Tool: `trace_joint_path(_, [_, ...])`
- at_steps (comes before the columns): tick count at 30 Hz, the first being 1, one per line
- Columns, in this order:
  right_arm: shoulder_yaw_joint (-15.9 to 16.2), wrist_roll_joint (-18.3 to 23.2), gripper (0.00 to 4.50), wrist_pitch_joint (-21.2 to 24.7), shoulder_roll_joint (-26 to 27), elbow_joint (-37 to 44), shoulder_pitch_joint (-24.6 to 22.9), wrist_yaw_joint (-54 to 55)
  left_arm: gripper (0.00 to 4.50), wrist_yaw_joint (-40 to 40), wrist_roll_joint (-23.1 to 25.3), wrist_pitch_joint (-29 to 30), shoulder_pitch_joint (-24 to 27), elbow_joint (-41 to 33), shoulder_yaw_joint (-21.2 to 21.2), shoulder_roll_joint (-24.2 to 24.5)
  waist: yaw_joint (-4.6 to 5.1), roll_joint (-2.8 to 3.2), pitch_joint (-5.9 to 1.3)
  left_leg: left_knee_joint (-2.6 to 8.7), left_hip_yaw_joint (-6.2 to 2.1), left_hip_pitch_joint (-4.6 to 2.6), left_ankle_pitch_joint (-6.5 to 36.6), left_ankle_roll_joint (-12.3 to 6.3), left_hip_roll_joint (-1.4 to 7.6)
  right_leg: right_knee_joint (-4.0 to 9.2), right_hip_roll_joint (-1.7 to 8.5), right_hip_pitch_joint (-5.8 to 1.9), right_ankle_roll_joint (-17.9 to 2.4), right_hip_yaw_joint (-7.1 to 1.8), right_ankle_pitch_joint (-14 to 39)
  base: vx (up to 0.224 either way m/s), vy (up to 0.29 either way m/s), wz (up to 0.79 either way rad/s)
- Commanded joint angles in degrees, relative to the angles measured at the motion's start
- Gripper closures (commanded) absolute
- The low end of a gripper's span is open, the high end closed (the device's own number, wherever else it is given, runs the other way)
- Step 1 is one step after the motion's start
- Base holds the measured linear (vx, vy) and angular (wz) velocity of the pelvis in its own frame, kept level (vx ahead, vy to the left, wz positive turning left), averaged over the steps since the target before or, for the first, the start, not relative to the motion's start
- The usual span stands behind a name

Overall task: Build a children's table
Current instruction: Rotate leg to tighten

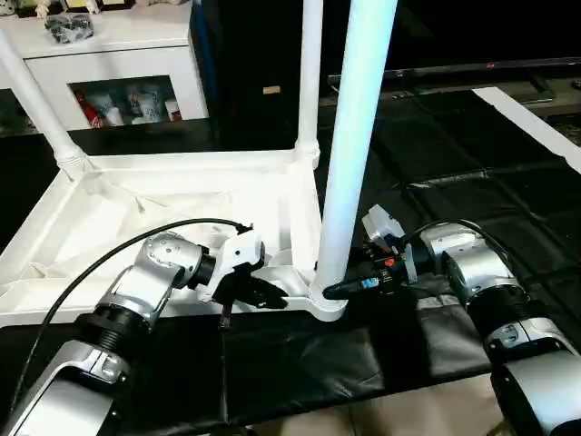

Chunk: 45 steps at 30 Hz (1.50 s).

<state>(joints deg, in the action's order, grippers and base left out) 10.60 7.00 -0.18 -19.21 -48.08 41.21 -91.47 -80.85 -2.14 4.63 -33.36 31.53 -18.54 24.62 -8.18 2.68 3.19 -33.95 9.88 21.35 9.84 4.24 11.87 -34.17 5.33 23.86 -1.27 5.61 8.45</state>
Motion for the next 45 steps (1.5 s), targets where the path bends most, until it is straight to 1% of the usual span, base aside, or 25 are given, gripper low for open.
trace_joint_path(1, [0.61,0.43,2.51,0.57,0.62,0.49,-0.02,-1.00,4.50,-1.05,-0.79,-0.57,-0.32,-1.39,-0.58,-0.54,0.52,-0.14,-4.58,3.75,-0.05,-0.77,13.48,-3.35,1.46,3.67,2.91,-3.32,-12.54,-2.51,16.70,0.000,0.000,0.00])
trace_joint_path(5, [-0.22,1.80,2.52,2.36,0.95,1.94,-1.39,-0.70,4.50,1.10,-1.58,1.58,-0.62,-0.89,0.65,-1.85,0.49,0.06,-4.62,3.72,-0.06,-0.84,13.68,-3.26,1.44,3.56,2.86,-3.37,-13.00,-2.50,15.81,0.000,0.000,0.00])
trace_joint_path(9, [-1.25,2.96,2.52,4.89,1.62,3.61,-2.58,1.28,4.50,3.60,-1.81,3.44,-1.23,-0.36,1.56,-3.08,0.43,-0.10,-4.52,3.78,-0.05,-0.93,14.46,-3.15,1.42,3.76,2.88,-3.37,-12.79,-2.46,17.06,0.000,0.000,0.00])
trace_joint_path(11, [-2.29,1.90,2.52,7.45,3.89,3.48,-2.92,9.95,4.50,8.74,-1.05,5.99,-2.67,1.22,2.61,-5.02,0.48,-0.07,-4.30,3.86,0.00,-1.14,15.52,-2.59,1.36,4.14,2.88,-3.24,-12.04,-2.48,19.32,0.000,0.000,0.00])
trace_joint_path(12, [-2.95,1.02,2.52,8.61,5.42,2.51,-2.57,15.61,4.50,11.67,-0.90,7.66,-3.57,2.04,3.38,-6.28,0.83,-0.09,-3.98,4.05,-0.03,-0.99,15.86,-1.64,1.22,4.26,2.75,-3.24,-11.13,-2.41,21.50,0.000,0.000,0.00])
trace_joint_path(13, [-3.45,0.26,2.52,9.79,6.86,1.61,-2.14,20.47,4.50,14.23,-0.71,8.79,-4.41,2.68,4.00,-7.39,1.06,-0.08,-4.05,4.12,-0.33,-1.26,17.00,-0.57,1.13,4.49,3.01,-3.34,-9.91,-2.25,24.78,0.000,0.000,0.00])
trace_joint_path(15, [-3.84,-0.39,2.52,10.35,8.31,0.82,-1.75,24.67,4.50,16.49,-0.72,10.14,-5.19,3.07,4.64,-8.47,1.79,-0.30,-3.97,4.17,-0.47,-1.17,17.80,-0.05,0.82,4.98,3.10,-3.47,-7.95,-1.96,28.30,0.000,0.000,0.00])
trace_joint_path(16, [-4.39,-0.79,2.52,11.71,10.05,0.11,-1.24,28.95,4.50,19.20,-0.93,11.48,-6.20,3.50,5.53,-9.79,2.53,-0.22,-3.84,4.11,-0.48,-1.08,18.02,-0.04,0.66,5.17,3.01,-3.40,-7.50,-1.88,29.13,0.000,0.000,0.00])
trace_joint_path(17, [-4.87,-1.17,2.52,12.53,11.82,-0.53,-0.72,33.02,4.50,22.19,-1.15,13.13,-7.32,4.13,6.55,-11.14,2.83,-0.24,-3.77,4.14,-0.51,-1.02,18.24,-0.19,0.56,5.42,3.00,-3.41,-7.27,-1.74,29.87,0.000,0.000,0.00])
trace_joint_path(18, [-4.87,-1.17,2.52,12.53,11.82,-0.53,-0.72,33.02,4.50,22.19,-1.15,13.13,-7.32,4.13,6.55,-11.14,3.52,-0.30,-3.84,4.07,-0.68,-0.86,18.38,-0.01,0.43,5.44,3.04,-3.56,-6.75,-1.54,30.68,0.000,0.000,0.00])
trace_joint_path(19, [-5.94,-1.68,2.52,13.92,15.28,-1.53,0.35,41.27,4.50,28.32,-1.45,15.84,-9.28,5.46,8.67,-13.74,4.09,-0.03,-3.78,4.10,-0.70,-0.58,18.50,-0.29,0.33,5.59,2.88,-3.64,-6.21,-1.42,30.90,0.000,0.000,0.00])
trace_joint_path(20, [-6.20,-1.86,2.52,14.04,16.32,-1.87,0.72,43.74,4.50,30.53,-1.48,16.56,-9.88,6.02,9.40,-14.58,4.45,-0.06,-3.64,4.05,-0.65,-0.51,18.59,-0.23,0.23,5.76,2.78,-3.45,-6.03,-1.32,31.35,0.000,0.000,0.00])
trace_joint_path(21, [-6.41,-1.91,2.52,14.26,17.16,-1.89,0.92,45.40,4.50,31.89,-1.40,16.90,-10.17,6.28,9.76,-15.14,4.90,-0.26,-3.84,3.80,-0.69,-0.76,18.53,-0.14,-0.03,6.08,2.89,-3.41,-5.72,-1.17,32.17,0.000,0.000,0.00])
trace_joint_path(23, [-7.14,-2.16,2.52,15.12,20.03,-1.56,1.48,50.72,4.50,35.82,-1.02,17.67,-10.90,7.03,10.71,-16.94,5.17,-0.12,-4.07,3.79,-0.68,-0.70,16.94,-0.71,0.01,5.87,2.81,-3.40,-6.51,-1.41,29.29,0.000,0.000,0.00])
trace_joint_path(25, [-7.73,-2.29,2.52,13.95,21.55,-1.51,1.69,53.38,4.50,36.75,-0.81,17.54,-10.84,7.16,10.83,-17.59,5.45,0.02,-4.23,3.85,-0.60,-0.37,15.88,-1.73,0.17,5.37,2.67,-3.58,-8.02,-1.53,24.81,0.000,0.000,0.00])
trace_joint_path(26, [-7.73,-2.29,2.52,13.95,21.55,-1.51,1.69,53.38,4.50,36.75,-0.81,17.54,-10.84,7.16,10.83,-17.59,5.47,0.03,-4.33,3.85,-0.61,-0.28,15.43,-1.89,0.20,5.22,2.69,-3.67,-8.39,-1.56,23.66,0.000,0.000,0.00])
trace_joint_path(28, [-7.35,-2.77,2.52,12.17,21.74,-1.28,1.39,53.43,4.50,36.76,-0.56,17.57,-10.35,6.74,10.72,-17.54,5.39,0.13,-4.54,3.74,-0.46,-0.33,14.23,-2.50,0.34,4.72,2.67,-3.73,-10.36,-1.78,18.67,0.000,0.000,0.00])
trace_joint_path(29, [-7.97,-1.55,1.96,11.82,21.72,-0.68,0.84,51.67,4.50,36.05,-0.36,17.26,-9.74,6.21,10.47,-16.98,5.39,0.11,-4.61,3.71,-0.44,-0.25,13.66,-2.69,0.35,4.49,2.65,-3.86,-10.91,-1.83,17.17,0.000,0.000,0.00])
trace_joint_path(31, [-8.35,-1.18,1.82,12.06,21.87,-0.51,0.76,51.67,4.50,36.09,-0.30,17.43,-9.65,6.08,10.48,-16.92,5.30,0.11,-4.62,3.63,-0.34,-0.21,12.61,-3.41,0.35,4.21,2.65,-3.98,-12.06,-1.91,14.49,0.000,0.000,0.00])
trace_joint_path(38, [-8.24,-0.91,1.15,12.26,20.55,2.30,-1.13,50.20,4.50,34.29,-0.13,17.08,-8.21,4.42,9.69,-15.77,5.22,0.17,-4.33,3.91,-0.31,-0.44,14.69,-3.06,0.51,4.53,2.71,-3.90,-11.71,-1.94,17.26,0.000,0.000,0.00])
trace_joint_path(39, [-8.29,-0.96,1.02,12.18,20.51,2.51,-1.33,50.20,4.50,34.22,-0.11,17.13,-8.03,4.15,9.66,-15.75,5.25,-0.01,-4.30,3.92,-0.29,-0.49,15.00,-2.89,0.51,4.62,2.71,-3.85,-11.61,-1.95,17.73,0.000,0.000,0.00])
trace_joint_path(41, [-8.21,-0.33,0.81,10.81,16.12,3.96,-2.87,43.46,4.50,28.67,0.03,14.68,-6.38,2.64,7.99,-13.18,5.04,-0.03,-4.32,3.94,-0.34,-0.46,15.40,-3.10,0.57,4.62,2.84,-4.00,-11.44,-1.97,18.29,0.000,0.000,0.00])
trace_joint_path(42, [-8.22,-0.22,0.70,10.65,15.51,4.13,-3.04,42.52,4.50,27.94,0.08,14.36,-6.17,2.47,7.75,-12.81,5.03,-0.15,-4.26,3.95,-0.31,-0.35,15.34,-3.38,0.55,4.71,2.82,-3.99,-11.31,-1.99,18.32,0.000,0.000,0.00])
trace_joint_path(43, [-8.18,0.58,0.61,10.13,12.27,4.95,-3.72,37.41,4.50,24.11,0.28,13.00,-5.22,1.76,6.61,-10.89,4.71,0.00,-4.37,3.86,-0.24,-0.32,14.44,-4.09,0.82,4.45,2.81,-4.03,-11.62,-2.08,16.58,0.000,0.000,0.00])
trace_joint_path(45, [-7.88,1.20,0.47,10.01,9.64,5.58,-3.96,32.60,4.50,20.85,0.20,11.75,-4.72,1.59,5.88,-9.29,4.20,0.06,-4.45,3.73,-0.10,-0.37,13.73,-4.33,0.89,4.20,2.66,-3.86,-12.33,-2.06,15.04,0.000,0.000,0.00])
